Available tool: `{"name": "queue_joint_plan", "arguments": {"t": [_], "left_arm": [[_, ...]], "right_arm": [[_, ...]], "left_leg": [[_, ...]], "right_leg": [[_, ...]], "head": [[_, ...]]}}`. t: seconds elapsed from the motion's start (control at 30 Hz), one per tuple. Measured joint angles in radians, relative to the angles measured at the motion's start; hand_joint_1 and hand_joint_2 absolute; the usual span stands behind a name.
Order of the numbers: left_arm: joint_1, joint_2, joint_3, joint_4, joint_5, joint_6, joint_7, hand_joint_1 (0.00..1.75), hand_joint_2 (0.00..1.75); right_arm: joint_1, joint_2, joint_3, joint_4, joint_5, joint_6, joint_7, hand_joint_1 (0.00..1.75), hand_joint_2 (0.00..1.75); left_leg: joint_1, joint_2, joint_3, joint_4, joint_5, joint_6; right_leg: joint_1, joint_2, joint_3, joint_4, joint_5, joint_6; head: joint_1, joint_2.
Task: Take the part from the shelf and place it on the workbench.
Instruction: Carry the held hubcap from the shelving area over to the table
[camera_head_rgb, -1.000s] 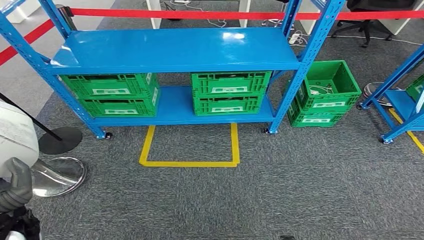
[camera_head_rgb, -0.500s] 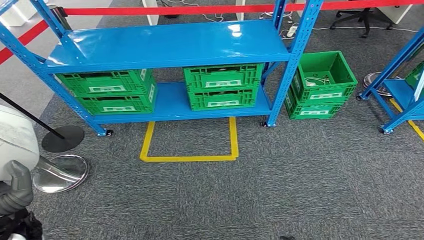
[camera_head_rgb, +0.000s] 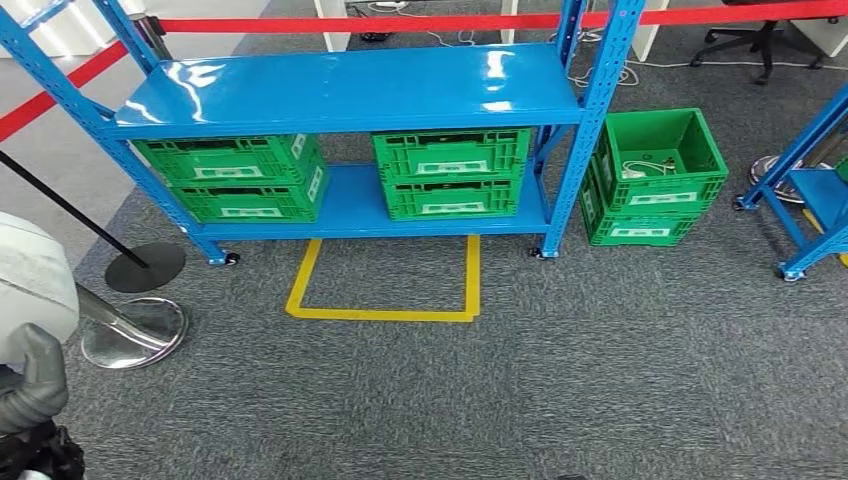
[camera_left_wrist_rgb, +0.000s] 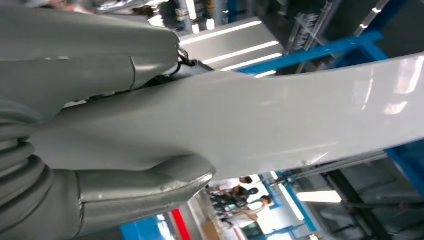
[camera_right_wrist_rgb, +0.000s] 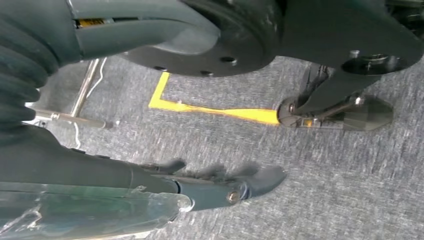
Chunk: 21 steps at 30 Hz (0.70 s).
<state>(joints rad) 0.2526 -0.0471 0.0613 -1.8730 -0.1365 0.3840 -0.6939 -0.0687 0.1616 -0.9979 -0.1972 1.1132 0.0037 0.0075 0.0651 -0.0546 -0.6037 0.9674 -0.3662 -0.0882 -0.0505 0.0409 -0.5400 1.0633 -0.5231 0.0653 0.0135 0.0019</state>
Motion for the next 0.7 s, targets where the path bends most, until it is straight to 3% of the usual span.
{"name": "queue_joint_plan", "arguments": {"t": [0.07,0.1,0.17,0.2,0.23,0.27,0.3,0.37,0.43,0.57,0.63,0.7], "left_arm": [[0.001,0.000,0.000,0.000,0.000,0.000,0.000,1.75,1.75],[0.000,0.000,0.000,0.000,0.000,0.001,0.000,1.75,1.75],[-0.001,0.000,0.000,0.000,0.000,0.001,0.000,1.75,1.75],[-0.001,-0.001,0.000,0.000,0.000,0.002,-0.001,1.75,1.75],[-0.001,-0.001,0.000,0.000,0.000,0.002,-0.001,1.75,1.75],[0.000,-0.001,0.000,0.000,0.001,0.002,-0.001,1.75,1.75],[0.000,-0.001,0.000,0.000,0.001,0.003,-0.001,1.75,1.75],[0.000,-0.001,0.000,0.000,0.001,0.003,-0.001,1.75,1.75],[-0.001,0.000,0.000,0.000,0.001,0.003,-0.002,1.75,1.75],[-0.001,0.000,0.000,0.000,0.000,0.004,-0.003,1.75,1.75],[-0.002,0.000,0.001,0.000,0.000,0.004,-0.004,1.75,1.75],[-0.002,0.000,0.001,0.000,0.000,0.005,-0.004,1.75,1.75]], "right_arm": [[0.000,0.000,0.000,0.000,0.000,0.001,0.001,0.00,1.75],[0.000,0.000,0.000,0.000,0.000,0.001,0.001,0.00,1.75],[0.002,-0.001,0.000,0.000,-0.004,0.001,-0.001,0.00,1.75],[0.003,-0.001,0.000,0.000,-0.008,0.001,-0.004,0.00,1.75],[0.003,-0.001,0.000,0.000,-0.011,0.001,-0.008,0.00,1.75],[0.002,-0.001,0.000,0.000,-0.014,0.001,-0.012,0.00,1.75],[0.001,-0.001,0.000,0.000,-0.017,0.001,-0.017,0.00,1.75],[0.000,-0.001,0.000,0.000,-0.019,0.001,-0.025,0.00,1.75],[-0.001,0.000,0.000,0.000,-0.017,0.001,-0.028,0.00,1.75],[-0.001,-0.001,0.000,0.000,-0.002,-0.003,-0.029,0.00,1.75],[-0.001,-0.002,0.002,0.000,0.003,-0.004,-0.029,0.00,1.75],[0.001,-0.004,0.004,0.000,0.005,-0.003,-0.030,0.00,1.75]], "left_leg": [[-0.004,0.014,-0.015,0.029,-0.022,0.000],[-0.007,0.025,-0.037,0.077,-0.054,0.005],[-0.019,0.043,-0.101,0.227,-0.136,0.019],[-0.025,0.044,-0.129,0.294,-0.164,0.026],[-0.032,0.045,-0.140,0.330,-0.174,0.036],[-0.039,0.044,-0.132,0.326,-0.166,0.048],[-0.048,0.044,-0.106,0.285,-0.142,0.063],[-0.070,0.048,-0.030,0.154,-0.091,0.100],[-0.084,0.051,0.014,0.069,-0.077,0.117],[-0.080,0.048,0.024,0.035,-0.070,0.109],[-0.076,0.043,0.027,0.026,-0.065,0.109],[-0.077,0.035,0.025,0.026,-0.064,0.111]], "right_leg": [[0.005,-0.015,-0.010,0.009,0.005,-0.015],[0.009,-0.023,-0.014,0.009,0.009,-0.022],[0.019,-0.038,-0.021,0.005,0.016,-0.033],[0.024,-0.044,-0.024,0.004,0.019,-0.037],[0.030,-0.049,-0.027,0.003,0.021,-0.040],[0.035,-0.053,-0.029,0.003,0.022,-0.041],[0.041,-0.056,-0.030,0.003,0.023,-0.043],[0.048,-0.058,-0.030,0.002,0.024,-0.044],[0.051,-0.058,-0.033,0.001,0.025,-0.042],[0.051,-0.056,-0.042,0.010,0.016,-0.025],[0.051,-0.048,-0.078,0.091,-0.034,-0.018],[0.050,-0.045,-0.131,0.212,-0.089,-0.013]], "head": [[-0.015,0.000],[-0.019,0.000],[-0.024,0.000],[-0.024,0.000],[-0.024,0.000],[-0.024,0.000],[-0.024,0.000],[-0.024,0.000],[-0.023,0.000],[-0.022,0.000],[-0.019,0.000],[-0.017,0.000]]}}
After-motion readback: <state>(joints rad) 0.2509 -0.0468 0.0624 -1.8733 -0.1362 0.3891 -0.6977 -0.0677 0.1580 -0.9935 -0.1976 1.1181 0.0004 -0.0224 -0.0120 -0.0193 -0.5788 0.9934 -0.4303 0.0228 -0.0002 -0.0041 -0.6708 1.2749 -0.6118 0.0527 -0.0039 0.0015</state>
